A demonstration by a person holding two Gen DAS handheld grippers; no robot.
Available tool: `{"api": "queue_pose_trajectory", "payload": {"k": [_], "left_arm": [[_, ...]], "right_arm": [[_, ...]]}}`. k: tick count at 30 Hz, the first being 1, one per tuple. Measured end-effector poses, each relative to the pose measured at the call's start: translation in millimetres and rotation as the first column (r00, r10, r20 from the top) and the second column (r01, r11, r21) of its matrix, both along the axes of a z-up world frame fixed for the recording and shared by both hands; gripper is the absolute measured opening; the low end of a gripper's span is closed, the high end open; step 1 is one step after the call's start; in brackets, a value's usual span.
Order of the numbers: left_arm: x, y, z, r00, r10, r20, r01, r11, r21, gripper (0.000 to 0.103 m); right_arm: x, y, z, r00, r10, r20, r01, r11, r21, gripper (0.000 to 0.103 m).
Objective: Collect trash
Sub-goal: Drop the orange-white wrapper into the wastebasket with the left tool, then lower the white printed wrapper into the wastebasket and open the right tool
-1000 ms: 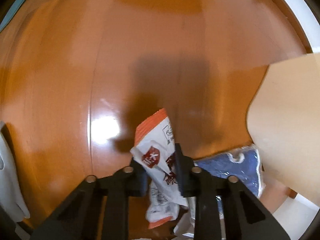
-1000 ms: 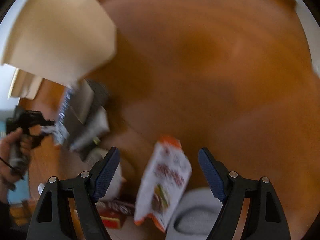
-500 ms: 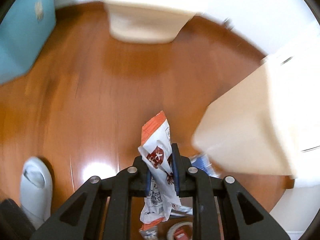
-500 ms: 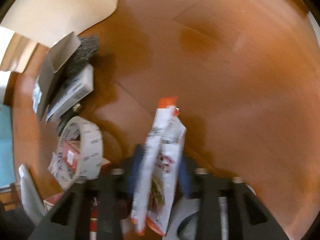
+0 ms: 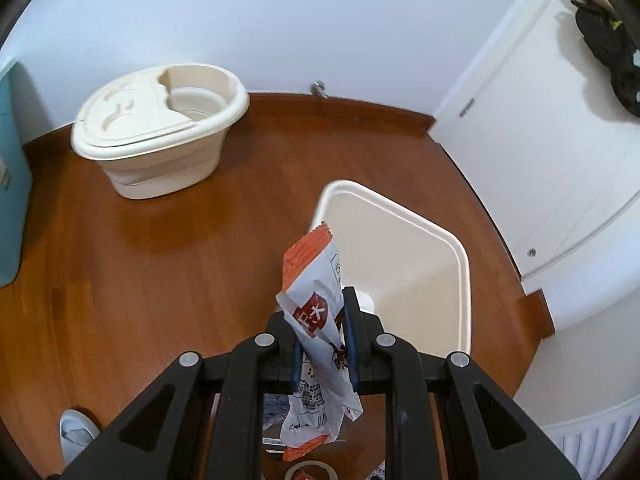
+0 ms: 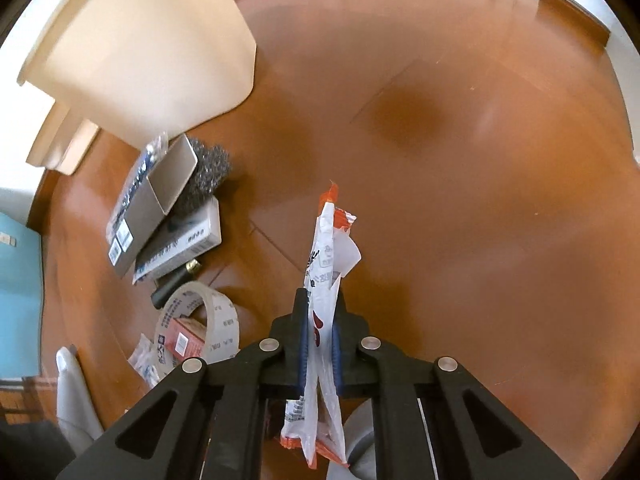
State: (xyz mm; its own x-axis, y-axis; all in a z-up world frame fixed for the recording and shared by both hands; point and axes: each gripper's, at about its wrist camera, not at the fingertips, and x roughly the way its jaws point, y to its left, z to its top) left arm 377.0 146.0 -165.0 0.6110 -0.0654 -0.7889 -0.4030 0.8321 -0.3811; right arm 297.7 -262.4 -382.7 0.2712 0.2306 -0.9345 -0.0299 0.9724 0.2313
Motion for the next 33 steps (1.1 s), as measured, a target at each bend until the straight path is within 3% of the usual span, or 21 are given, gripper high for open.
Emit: {"api": "queue_pose_trajectory", "payload": {"k": [5, 7, 9, 11, 15, 18, 19, 21, 22, 23, 29, 33], "left_arm": [[43.7, -20.3, 10.0, 0.995, -0.097, 0.025, 0.097, 0.995, 0.007, 0.016], [66.7, -37.6, 13.5, 0.987, -0.147, 0.063, 0.14, 0.984, 0.108, 0.016], [89.8, -45.2, 2.6, 0.985, -0.166, 0.05, 0.158, 0.978, 0.139, 0.016], [108.1, -49.4, -14.6, 0.983, -0.177, 0.036, 0.173, 0.979, 0.107, 0.016], [123.6, -66.7, -38.8, 0.98, -0.197, 0.03, 0.192, 0.973, 0.126, 0.016], [135.0, -73.4, -53.9, 0.975, -0.223, -0.016, 0.224, 0.972, 0.071, 0.019], [136.7, -77.0, -58.5, 0.974, -0.226, -0.029, 0.228, 0.971, 0.07, 0.023], [134.9, -78.8, -60.2, 0.97, -0.24, -0.027, 0.241, 0.969, 0.059, 0.051], [130.9, -78.0, -59.1, 0.972, -0.235, -0.015, 0.236, 0.97, 0.058, 0.076], [127.0, -75.2, -55.4, 0.974, -0.228, 0.004, 0.227, 0.972, 0.061, 0.083], [91.1, -56.1, -34.2, 0.976, -0.204, 0.077, 0.202, 0.979, 0.032, 0.083], [26.2, -33.8, -21.2, 0.978, -0.142, 0.151, 0.136, 0.989, 0.049, 0.083]], "right_arm": [[-1.8, -18.9, 6.8, 0.999, -0.034, 0.013, 0.034, 0.999, 0.027, 0.009], [0.5, -16.0, 3.9, 0.999, -0.048, 0.019, 0.047, 0.998, 0.034, 0.009], [3.9, -13.6, 2.1, 0.998, -0.059, 0.022, 0.059, 0.997, 0.042, 0.009], [3.4, -13.2, 2.4, 0.998, -0.065, 0.023, 0.064, 0.997, 0.047, 0.009], [5.0, -10.4, 0.2, 0.997, -0.064, 0.031, 0.063, 0.997, 0.043, 0.009], [2.7, -15.5, 2.2, 0.998, -0.064, 0.025, 0.063, 0.997, 0.044, 0.009], [2.1, -16.3, 2.0, 0.998, -0.065, 0.023, 0.064, 0.997, 0.043, 0.009], [1.6, -16.4, 1.3, 0.997, -0.068, 0.02, 0.067, 0.997, 0.043, 0.009], [2.1, -16.3, 0.9, 0.997, -0.069, 0.019, 0.068, 0.997, 0.045, 0.009], [2.5, -16.4, 0.9, 0.997, -0.072, 0.02, 0.071, 0.996, 0.046, 0.009], [15.8, -23.3, 15.4, 0.994, -0.087, 0.066, 0.085, 0.995, 0.043, 0.009], [39.4, -33.8, 46.1, 0.983, -0.118, 0.141, 0.11, 0.992, 0.064, 0.009]]}}
